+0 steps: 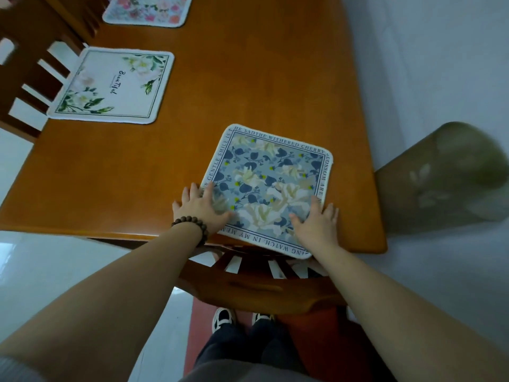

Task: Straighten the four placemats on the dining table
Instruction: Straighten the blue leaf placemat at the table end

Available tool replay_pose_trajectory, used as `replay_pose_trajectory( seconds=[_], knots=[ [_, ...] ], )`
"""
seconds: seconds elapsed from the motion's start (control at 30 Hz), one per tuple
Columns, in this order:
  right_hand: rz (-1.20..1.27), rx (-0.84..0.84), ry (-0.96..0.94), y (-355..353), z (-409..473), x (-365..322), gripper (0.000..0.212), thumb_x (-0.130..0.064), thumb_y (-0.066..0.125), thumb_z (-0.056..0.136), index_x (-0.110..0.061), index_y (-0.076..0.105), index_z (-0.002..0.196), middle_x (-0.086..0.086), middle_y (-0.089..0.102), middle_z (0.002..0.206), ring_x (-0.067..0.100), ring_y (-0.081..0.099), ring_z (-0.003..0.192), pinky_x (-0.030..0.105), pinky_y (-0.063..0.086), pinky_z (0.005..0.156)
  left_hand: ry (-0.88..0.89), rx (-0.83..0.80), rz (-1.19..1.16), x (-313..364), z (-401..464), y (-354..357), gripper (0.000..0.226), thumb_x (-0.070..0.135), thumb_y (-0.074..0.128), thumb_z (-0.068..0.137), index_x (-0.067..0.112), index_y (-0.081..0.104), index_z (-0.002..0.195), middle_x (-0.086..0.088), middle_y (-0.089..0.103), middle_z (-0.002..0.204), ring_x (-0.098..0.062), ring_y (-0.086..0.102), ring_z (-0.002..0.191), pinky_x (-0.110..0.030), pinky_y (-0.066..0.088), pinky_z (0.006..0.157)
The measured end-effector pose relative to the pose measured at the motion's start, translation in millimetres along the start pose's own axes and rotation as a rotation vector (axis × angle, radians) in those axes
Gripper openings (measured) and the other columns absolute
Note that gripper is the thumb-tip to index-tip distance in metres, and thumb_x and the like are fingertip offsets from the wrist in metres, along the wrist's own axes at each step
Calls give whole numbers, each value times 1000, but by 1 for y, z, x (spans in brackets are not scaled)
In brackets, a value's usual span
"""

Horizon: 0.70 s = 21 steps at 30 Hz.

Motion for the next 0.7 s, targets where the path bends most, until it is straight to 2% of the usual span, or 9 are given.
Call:
replay_pose_trajectory(
  seconds=[0.17,0.37,0.53,0.6,0.7],
  knots=[
    [-44,29,-74,5,5,-8,78,-62,43,88,-30,10,151,17,-8,158,30,-10,145,44,-1,116,22,-8,7,3,1,13,108,90,39,65,36,-1,149,-12,-6,159,-33,-6,144,-57,11,113],
    [-99,-3,-119,-9,30,-14,85,-69,45,84,-34,7,151,13,-7,159,30,-11,145,47,-3,116,49,50,-27,-2,4,6,110,93,37,59,38,4,149,-13,8,158,-29,1,145,-57,15,112],
    [-134,-99,-67,-6,9,-9,124,-87,56,56,-37,-9,149,18,-14,157,36,-13,143,49,2,115,40,-95,4,-2,-4,4,134,94,54,44,41,-13,147,-13,-14,158,-32,-12,144,-59,7,113],
    [-199,-164,-81,0,-2,-9,134,-85,63,49,-38,-15,147,21,-19,155,38,-16,142,51,3,114,56,-142,57,2,-11,3,137,87,63,45,41,-17,146,-16,-19,156,-34,-16,143,-62,5,112],
    [-299,-219,-97,5,-10,-12,139,-76,74,49,-37,-18,147,24,-27,151,39,-21,141,53,2,114,68,-184,147,9,-21,3,138,77,72,52,36,-21,146,-23,-21,153,-39,-17,141,-65,10,110]
  ],
)
Point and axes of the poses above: each hand's wrist, its own z-axis towards the middle knuckle, its own y-axis out of the palm, x = y × z, the point moved 3 cm from there along z, towards the middle knuckle
